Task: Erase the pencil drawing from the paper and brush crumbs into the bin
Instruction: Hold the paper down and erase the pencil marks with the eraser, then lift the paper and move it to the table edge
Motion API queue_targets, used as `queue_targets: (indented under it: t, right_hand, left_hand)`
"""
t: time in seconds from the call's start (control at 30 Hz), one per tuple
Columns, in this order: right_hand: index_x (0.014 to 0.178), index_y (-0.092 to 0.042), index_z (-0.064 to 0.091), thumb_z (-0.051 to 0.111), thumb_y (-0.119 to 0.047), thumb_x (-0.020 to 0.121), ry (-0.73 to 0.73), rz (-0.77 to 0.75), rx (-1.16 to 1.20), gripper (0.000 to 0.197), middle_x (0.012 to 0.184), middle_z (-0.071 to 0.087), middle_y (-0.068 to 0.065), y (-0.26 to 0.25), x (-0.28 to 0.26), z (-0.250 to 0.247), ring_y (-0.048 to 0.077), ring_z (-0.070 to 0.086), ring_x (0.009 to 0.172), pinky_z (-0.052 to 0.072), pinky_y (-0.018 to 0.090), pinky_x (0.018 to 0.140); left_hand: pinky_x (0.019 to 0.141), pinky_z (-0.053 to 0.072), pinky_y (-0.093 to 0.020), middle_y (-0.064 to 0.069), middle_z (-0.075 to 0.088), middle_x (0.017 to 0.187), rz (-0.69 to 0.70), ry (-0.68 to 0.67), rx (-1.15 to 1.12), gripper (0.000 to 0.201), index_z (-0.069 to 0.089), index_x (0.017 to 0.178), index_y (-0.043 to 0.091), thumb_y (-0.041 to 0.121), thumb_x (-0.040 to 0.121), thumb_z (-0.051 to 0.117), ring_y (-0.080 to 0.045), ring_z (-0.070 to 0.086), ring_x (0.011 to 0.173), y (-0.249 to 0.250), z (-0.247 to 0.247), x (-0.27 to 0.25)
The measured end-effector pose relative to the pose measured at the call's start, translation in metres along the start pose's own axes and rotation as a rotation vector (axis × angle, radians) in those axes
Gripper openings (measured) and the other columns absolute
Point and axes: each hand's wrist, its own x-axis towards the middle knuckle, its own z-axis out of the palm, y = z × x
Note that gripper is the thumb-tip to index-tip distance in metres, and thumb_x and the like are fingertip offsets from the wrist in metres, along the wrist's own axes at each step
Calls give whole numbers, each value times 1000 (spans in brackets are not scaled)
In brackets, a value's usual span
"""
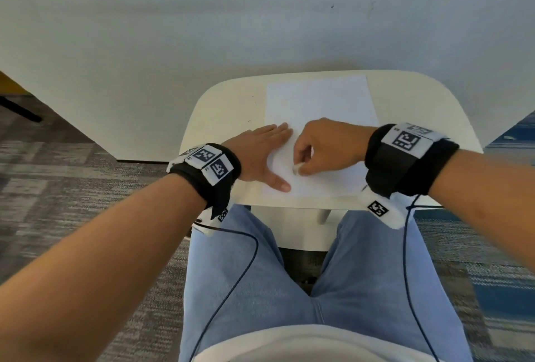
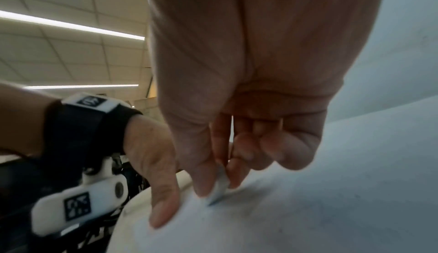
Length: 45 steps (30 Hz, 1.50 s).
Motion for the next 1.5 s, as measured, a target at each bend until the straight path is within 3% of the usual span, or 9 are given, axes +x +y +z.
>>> queue_targets:
  t: [0.17, 0.3, 0.47, 0.63, 0.87, 1.0, 1.13, 1.3, 1.5]
  right_hand:
    - [82, -15, 75, 68, -30, 85, 201, 103, 11, 17, 81, 71, -6, 26, -9, -10, 16, 66, 84, 53, 31, 79]
    - [88, -20, 77, 70, -38, 84, -42, 33, 20, 20, 84, 73, -12, 23, -18, -6, 7, 66, 80, 52, 22, 77]
    - [95, -13, 71, 69, -35, 87, 475, 389, 207, 23, 91, 68, 2, 83, -57, -19, 10, 56, 67, 44, 16, 54]
    - [95, -10, 61, 66, -29, 90, 558, 698, 274, 21, 97, 60, 6, 122, -97, -5, 19, 55, 61, 42, 25, 45]
    - [72, -6, 57, 58, -49, 91, 624, 748, 202, 47, 68, 59, 6, 101, -126, 3, 23, 57, 67, 39, 30, 57]
    - [72, -6, 70, 55, -61, 86, 329, 770, 616, 58, 62, 70, 7, 44, -174, 48, 18, 53, 47, 45, 28, 47]
    - [96, -9, 72, 59, -59, 75, 92, 595, 1053, 55, 91, 76, 1, 4, -176, 95, 20, 65, 61, 54, 32, 54]
    - [104, -1, 69, 61, -43, 84, 402, 493, 1530, 47, 98, 74, 16, -22, -143, 97, 27, 66, 66, 56, 33, 52]
    - [94, 5, 59, 53, -29, 98, 625, 539, 1485, 35, 80, 73, 21, -21, -125, 75, 28, 67, 57, 53, 29, 42]
  left_hand:
    - [123, 6, -42, 8, -7, 165, -2, 3, 8, 128, -4, 157, 23, 74, 66, 69, -10, -3, 151, 2, -1, -2]
    - [123, 5, -41, 9, -8, 165, -16, -5, 11, 126, -5, 157, 24, 73, 68, 70, -9, -4, 150, 2, -3, -3]
    - [123, 9, -39, 8, -11, 164, -38, -21, 62, 125, -6, 157, 21, 74, 70, 67, -8, -3, 150, 9, -4, -8]
    - [123, 9, -42, 4, -13, 164, -25, -24, 114, 133, -8, 157, 18, 82, 64, 63, -11, -4, 151, 17, 0, -12]
    - [123, 8, -44, -5, -23, 162, 10, -6, 209, 143, -21, 153, 20, 92, 57, 56, -18, -14, 150, 33, 25, -26]
    - [123, 7, -40, -15, -22, 161, 2, 39, 247, 132, -22, 153, 16, 79, 69, 59, -28, -15, 150, 51, 33, -32]
    - [122, 5, -36, -13, -19, 162, -7, 32, 159, 117, -18, 154, 18, 70, 78, 54, -25, -15, 150, 58, 29, -36]
    - [122, 5, -33, -5, -17, 163, -43, -8, 36, 116, -14, 155, 20, 72, 76, 53, -17, -16, 150, 63, 28, -38]
    - [120, 2, -36, -10, -19, 163, -67, -52, 6, 126, -11, 156, 14, 91, 70, 40, -22, -16, 150, 77, 27, -40]
